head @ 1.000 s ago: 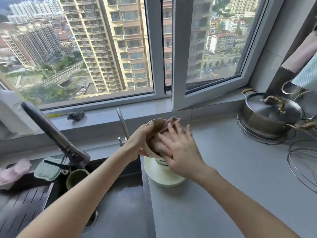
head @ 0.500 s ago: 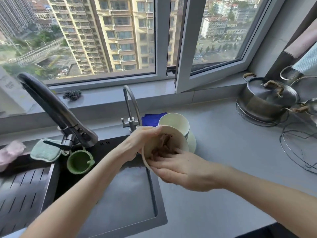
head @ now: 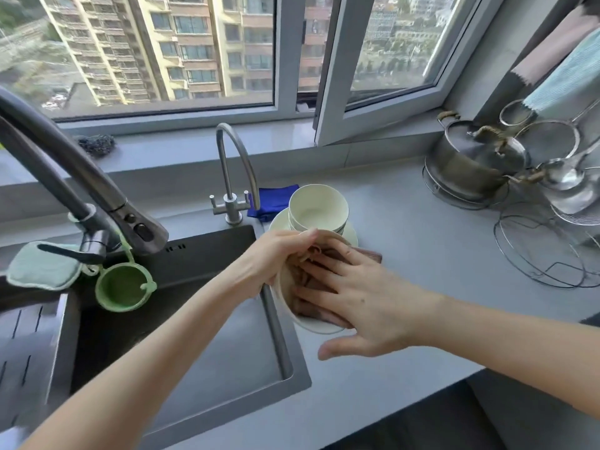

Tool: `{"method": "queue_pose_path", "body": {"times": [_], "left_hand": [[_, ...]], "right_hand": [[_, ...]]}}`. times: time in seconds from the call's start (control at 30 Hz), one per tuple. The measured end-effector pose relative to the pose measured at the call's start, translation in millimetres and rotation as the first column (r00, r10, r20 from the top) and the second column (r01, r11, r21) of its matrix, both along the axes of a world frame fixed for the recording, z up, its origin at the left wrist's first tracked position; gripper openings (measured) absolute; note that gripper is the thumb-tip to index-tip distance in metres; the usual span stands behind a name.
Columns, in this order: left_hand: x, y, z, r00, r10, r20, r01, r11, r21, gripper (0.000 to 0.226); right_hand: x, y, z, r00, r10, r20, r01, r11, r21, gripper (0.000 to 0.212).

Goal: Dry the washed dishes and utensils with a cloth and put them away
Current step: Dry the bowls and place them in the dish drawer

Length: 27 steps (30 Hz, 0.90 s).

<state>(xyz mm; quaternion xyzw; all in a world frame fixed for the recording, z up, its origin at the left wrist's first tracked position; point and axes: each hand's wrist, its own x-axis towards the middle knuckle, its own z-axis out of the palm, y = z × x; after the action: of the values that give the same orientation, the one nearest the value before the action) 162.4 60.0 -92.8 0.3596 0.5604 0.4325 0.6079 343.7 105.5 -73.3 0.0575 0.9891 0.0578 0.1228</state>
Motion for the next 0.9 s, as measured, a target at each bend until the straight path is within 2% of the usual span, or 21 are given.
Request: {"method": "queue_pose_path", "body": {"times": [0.07,0.17,0.2,0.3,0.37,0.43,0.5,0.6,0.67,0.73,0.8,0.83,0.9], "left_hand": [[1,0,-2,0.995,0.103,-0.018,-0.103,0.994,-0.046,0.034],[-1,0,-10,0.977,0.211,0.039,-0.203,0.969,-0.139,0.060],[0,0,-12,0.971,0.227,0.079,-0.212,0.964,-0.162,0.060],[5,1,-15,0.933,0.311,0.180,-0.284,0.945,-0.161,0.044],[8,3,-16,0.898,0.360,0.252,-0.332,0.932,-0.148,0.040],[8,4,-17,0.891,0.341,0.301,-0.313,0.940,-0.138,0.044],[0,3,-19,0.934,0.236,0.267,-0.208,0.970,-0.130,0.045],[-11,7,-6,0.981,-0.057,0.188,0.083,0.988,-0.130,0.037],[-13,18,2,0.975,-0.191,0.117,0.206,0.969,-0.134,0.036],[-12,24,0,0.979,-0.174,0.105,0.185,0.976,-0.112,0.036],[-9,21,-16,0.985,-0.107,0.133,0.117,0.991,-0.072,0.045],[-2,14,-27,0.987,-0.069,0.143,0.074,0.997,-0.032,0.046],[27,-3,-42,0.980,0.109,0.167,-0.123,0.990,0.072,0.038]], "right_hand": [[-2,-8,-3,0.995,-0.087,-0.048,0.085,0.995,-0.045,0.075],[-7,-28,-5,0.965,-0.235,-0.117,0.213,0.962,-0.173,0.071],[-9,-34,-7,0.941,-0.295,-0.168,0.253,0.939,-0.232,0.068],[-24,-50,-16,0.787,-0.518,-0.337,0.362,0.828,-0.428,0.063],[-35,-57,-23,0.688,-0.591,-0.420,0.405,0.794,-0.453,0.064],[-38,-58,-28,0.667,-0.548,-0.504,0.407,0.835,-0.370,0.066],[-30,-53,-36,0.685,-0.414,-0.599,0.329,0.910,-0.253,0.058],[-6,-38,-42,0.767,-0.115,-0.631,0.062,0.992,-0.106,0.023],[4,-24,-41,0.797,0.000,-0.604,-0.079,0.992,-0.103,0.021],[9,-11,-44,0.845,0.066,-0.531,-0.098,0.995,-0.033,0.020],[12,-2,-54,0.861,0.070,-0.504,-0.024,0.995,0.097,0.018],[11,-2,-59,0.840,0.005,-0.542,0.059,0.993,0.099,0.019],[3,-10,-66,0.715,-0.169,-0.678,0.243,0.970,0.014,0.028]]}}
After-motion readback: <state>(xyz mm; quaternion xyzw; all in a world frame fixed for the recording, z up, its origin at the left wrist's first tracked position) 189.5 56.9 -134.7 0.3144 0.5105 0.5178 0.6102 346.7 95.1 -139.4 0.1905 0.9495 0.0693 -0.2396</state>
